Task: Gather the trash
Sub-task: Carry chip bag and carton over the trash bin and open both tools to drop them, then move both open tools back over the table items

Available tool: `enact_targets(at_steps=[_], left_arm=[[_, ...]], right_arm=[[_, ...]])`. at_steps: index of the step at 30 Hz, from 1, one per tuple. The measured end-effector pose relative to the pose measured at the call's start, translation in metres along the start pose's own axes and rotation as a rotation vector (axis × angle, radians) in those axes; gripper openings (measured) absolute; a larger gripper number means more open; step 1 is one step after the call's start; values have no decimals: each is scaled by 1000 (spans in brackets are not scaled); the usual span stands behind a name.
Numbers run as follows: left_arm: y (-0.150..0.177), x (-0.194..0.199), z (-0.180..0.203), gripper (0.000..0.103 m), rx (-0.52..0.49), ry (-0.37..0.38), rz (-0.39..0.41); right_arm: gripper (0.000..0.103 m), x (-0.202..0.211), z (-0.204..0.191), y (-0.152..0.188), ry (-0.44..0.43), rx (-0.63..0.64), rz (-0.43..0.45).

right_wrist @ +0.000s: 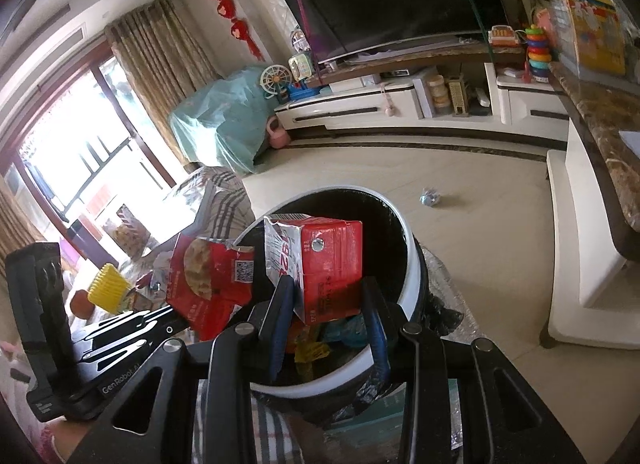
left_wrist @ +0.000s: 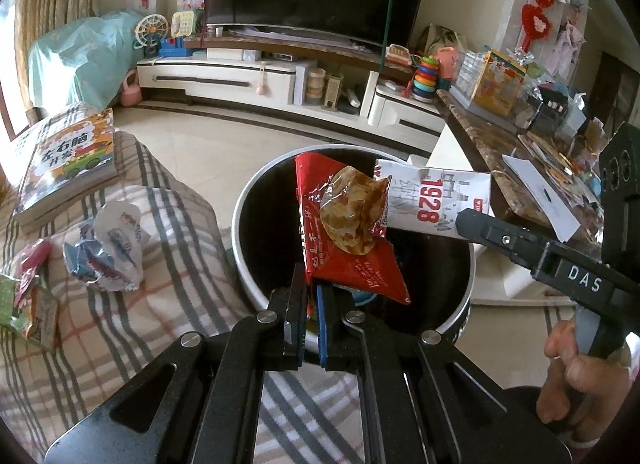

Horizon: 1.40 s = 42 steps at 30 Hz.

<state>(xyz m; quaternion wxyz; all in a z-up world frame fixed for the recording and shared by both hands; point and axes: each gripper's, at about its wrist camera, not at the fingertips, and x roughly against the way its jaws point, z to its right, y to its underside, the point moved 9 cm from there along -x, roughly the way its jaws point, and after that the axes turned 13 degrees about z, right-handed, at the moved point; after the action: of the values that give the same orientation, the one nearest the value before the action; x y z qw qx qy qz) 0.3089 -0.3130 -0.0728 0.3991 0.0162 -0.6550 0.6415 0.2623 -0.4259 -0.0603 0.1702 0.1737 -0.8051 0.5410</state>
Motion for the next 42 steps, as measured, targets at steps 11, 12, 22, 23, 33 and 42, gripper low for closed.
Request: enact_targets(at_steps=[11,12,22,23,33,42], left_arm=[[-1,1,-7,45,22,-21,4],[-1,3,-8,46,20,-24,6],[18,41,-33,67,74,-54,34],[20,46,-37,68,85,-59,36],[45,94,-96,71,209,-144,67],[65,128,-143,71,280,-219,89]], right_arm=[[46,-10,0,-2,20,-3,-10],[53,-9,0,-3,20,-6,-7],[87,-1,-17,1,-24,-25,7],[87,0,-20,3,-29,-25,6],[88,2,-70,23,-116,-17,-24],[88,-3,-122,46,-187,30,-66]])
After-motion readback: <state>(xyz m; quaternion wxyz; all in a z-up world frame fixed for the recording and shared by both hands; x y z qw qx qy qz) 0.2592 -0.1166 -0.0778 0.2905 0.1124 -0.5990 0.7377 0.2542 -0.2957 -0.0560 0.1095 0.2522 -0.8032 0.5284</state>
